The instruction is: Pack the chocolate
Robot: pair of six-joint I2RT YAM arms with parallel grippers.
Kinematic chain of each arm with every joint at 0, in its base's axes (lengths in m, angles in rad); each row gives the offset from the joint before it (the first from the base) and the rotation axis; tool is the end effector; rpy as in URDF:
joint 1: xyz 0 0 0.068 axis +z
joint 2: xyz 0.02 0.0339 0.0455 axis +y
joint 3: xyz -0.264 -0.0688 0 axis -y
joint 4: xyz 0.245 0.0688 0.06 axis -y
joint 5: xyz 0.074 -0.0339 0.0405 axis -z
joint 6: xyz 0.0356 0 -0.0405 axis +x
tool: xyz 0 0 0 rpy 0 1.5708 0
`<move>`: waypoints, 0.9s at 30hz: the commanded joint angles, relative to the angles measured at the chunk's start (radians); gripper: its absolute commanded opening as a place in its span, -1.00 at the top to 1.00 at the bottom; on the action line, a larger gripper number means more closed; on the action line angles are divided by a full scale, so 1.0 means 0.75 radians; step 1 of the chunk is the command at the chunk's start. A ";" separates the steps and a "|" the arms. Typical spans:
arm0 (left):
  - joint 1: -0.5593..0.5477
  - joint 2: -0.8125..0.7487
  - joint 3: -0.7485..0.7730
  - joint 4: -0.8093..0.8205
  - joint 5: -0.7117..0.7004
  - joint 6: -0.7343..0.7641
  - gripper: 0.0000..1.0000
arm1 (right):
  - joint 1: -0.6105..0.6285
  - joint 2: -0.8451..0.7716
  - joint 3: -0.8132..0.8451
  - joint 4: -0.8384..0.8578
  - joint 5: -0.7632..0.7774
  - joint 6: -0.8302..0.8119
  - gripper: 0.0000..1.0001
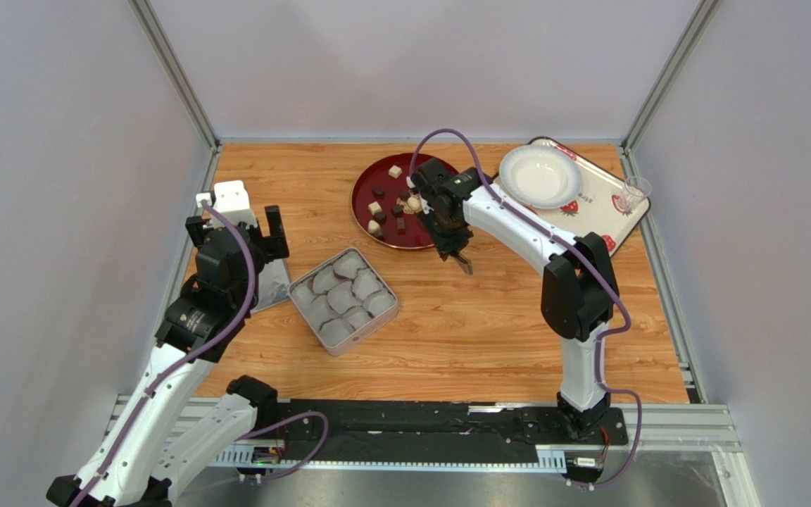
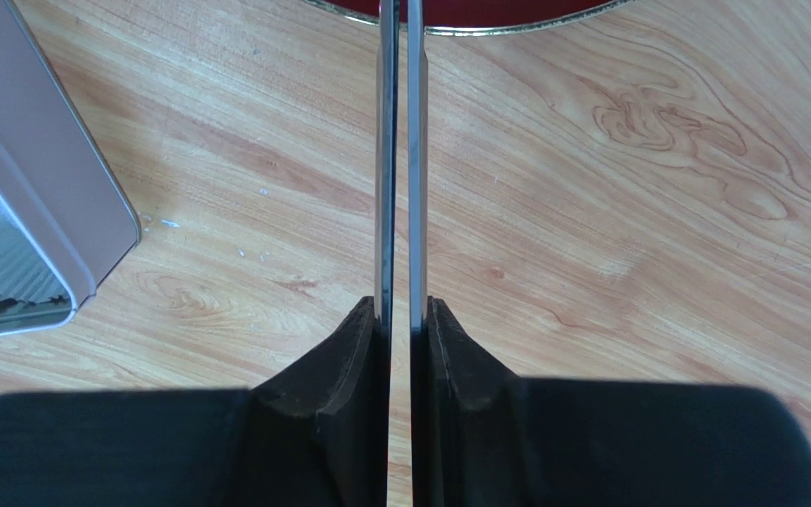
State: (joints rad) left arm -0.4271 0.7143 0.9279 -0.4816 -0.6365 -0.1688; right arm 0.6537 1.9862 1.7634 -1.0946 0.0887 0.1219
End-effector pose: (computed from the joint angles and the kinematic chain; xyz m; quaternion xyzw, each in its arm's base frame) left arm 0.1418 -0.0413 0.3698 -0.0909 0.7734 0.0688 0.6235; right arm 0.3244 0.2445 0.2535 -0.2550 0.9577 0.0070 0.1335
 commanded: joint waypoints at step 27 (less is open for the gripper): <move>-0.007 -0.007 -0.012 0.047 0.014 0.018 -0.97 | -0.029 -0.075 0.050 0.034 0.064 -0.013 0.37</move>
State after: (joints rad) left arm -0.4297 0.7109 0.9276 -0.4789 -0.6319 -0.1688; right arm 0.6479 1.9152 1.7512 -1.0832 0.1165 0.1074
